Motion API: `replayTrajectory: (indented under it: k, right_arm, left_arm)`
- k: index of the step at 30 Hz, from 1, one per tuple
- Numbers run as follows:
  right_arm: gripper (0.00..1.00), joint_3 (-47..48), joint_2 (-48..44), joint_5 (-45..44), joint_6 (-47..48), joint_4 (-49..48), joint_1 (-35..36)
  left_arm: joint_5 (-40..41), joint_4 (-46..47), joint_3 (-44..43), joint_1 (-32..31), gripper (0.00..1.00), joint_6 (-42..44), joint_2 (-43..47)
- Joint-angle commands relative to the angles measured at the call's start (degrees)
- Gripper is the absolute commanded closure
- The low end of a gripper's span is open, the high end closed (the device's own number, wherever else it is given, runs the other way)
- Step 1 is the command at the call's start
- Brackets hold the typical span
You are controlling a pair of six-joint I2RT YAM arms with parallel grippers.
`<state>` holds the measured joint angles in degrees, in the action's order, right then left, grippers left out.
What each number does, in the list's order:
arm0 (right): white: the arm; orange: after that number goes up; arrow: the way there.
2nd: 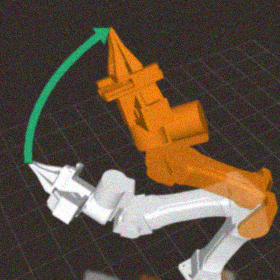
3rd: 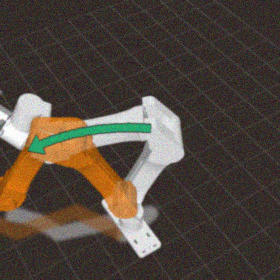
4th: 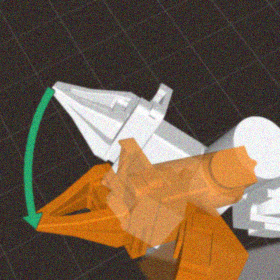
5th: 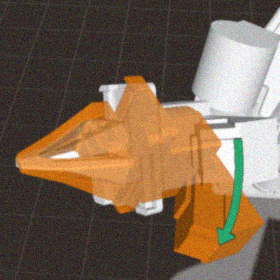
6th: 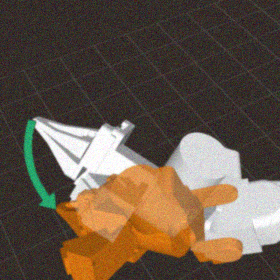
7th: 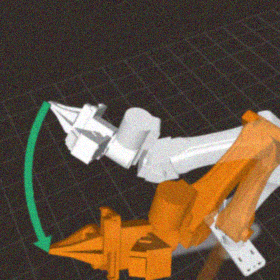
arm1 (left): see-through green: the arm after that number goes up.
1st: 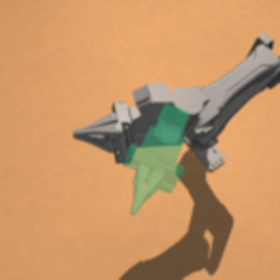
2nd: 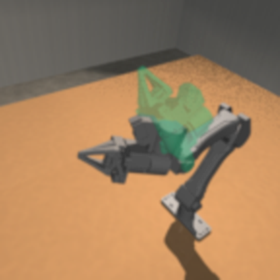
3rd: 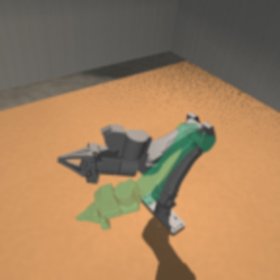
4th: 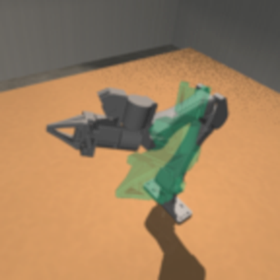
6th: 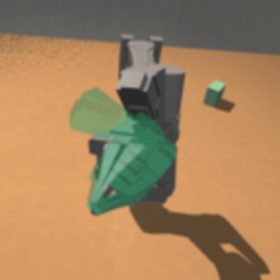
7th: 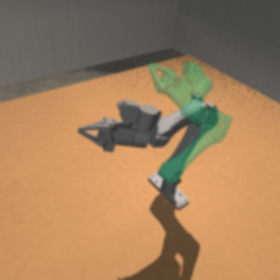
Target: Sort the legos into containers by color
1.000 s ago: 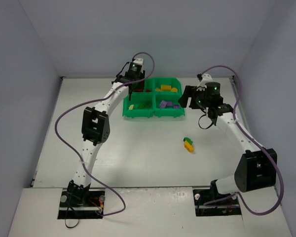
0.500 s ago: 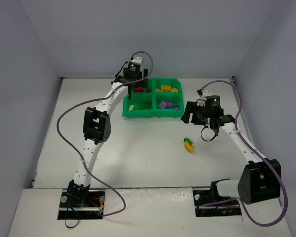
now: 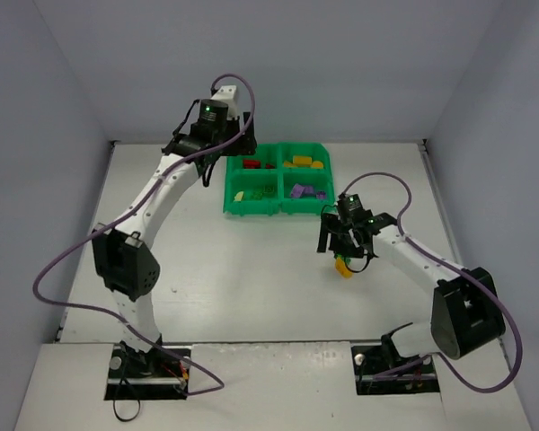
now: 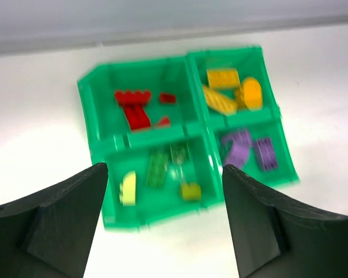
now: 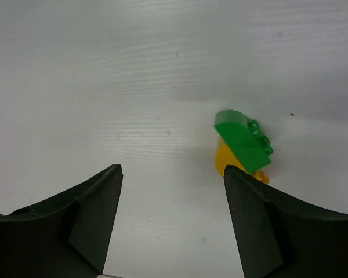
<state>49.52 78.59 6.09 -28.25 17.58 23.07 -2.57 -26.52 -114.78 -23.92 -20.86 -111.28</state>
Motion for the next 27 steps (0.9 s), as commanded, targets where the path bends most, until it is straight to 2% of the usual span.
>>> replayTrajectory:
  k: [1, 7, 14, 17, 20, 21, 23, 27]
  right_arm:
    - [0.33, 0.23, 1.47, -9.23, -4.45, 3.94, 0.13]
    - [0.32, 3.39, 5.07, -13.03, -3.83, 4.56, 0.13]
    - [0.36, 4.19, 11.67, -11.63, -1.02, 4.21, -0.40]
    - [0.45, 4.44, 12.38, -12.85, -1.02, 3.51, -0.48]
    - [0.68, 5.41, 13.35, -13.03, -1.37, 3.42, -0.40]
    - [0.84, 6.02, 13.35, -12.68, -2.24, 3.16, -0.31]
    - [1.00, 6.73, 13.35, -11.54, -3.91, 2.98, -0.13]
    - [1.00, 8.40, 13.08, -7.77, -10.41, 0.27, 0.66]
  left_arm:
    - [-3.14, -0.55, 8.59, -2.09, 0.27, -1.81, 8.26]
    - [-3.32, -0.90, 24.75, -6.39, 0.27, -2.87, 19.34]
    - [-2.96, -0.46, 35.75, -9.48, 0.27, -6.46, 28.22]
    - [-3.67, -0.81, 37.96, -9.56, 0.27, -7.78, 30.07]
    - [-4.11, -0.90, 39.10, -9.91, 0.27, -8.58, 31.56]
    - [-4.29, -0.99, 39.80, -10.00, 0.27, -8.67, 32.26]
    - [-4.55, -1.16, 40.69, -10.18, 0.27, -9.19, 33.23]
    - [-5.52, -1.78, 43.14, -10.18, 0.27, -10.25, 34.29]
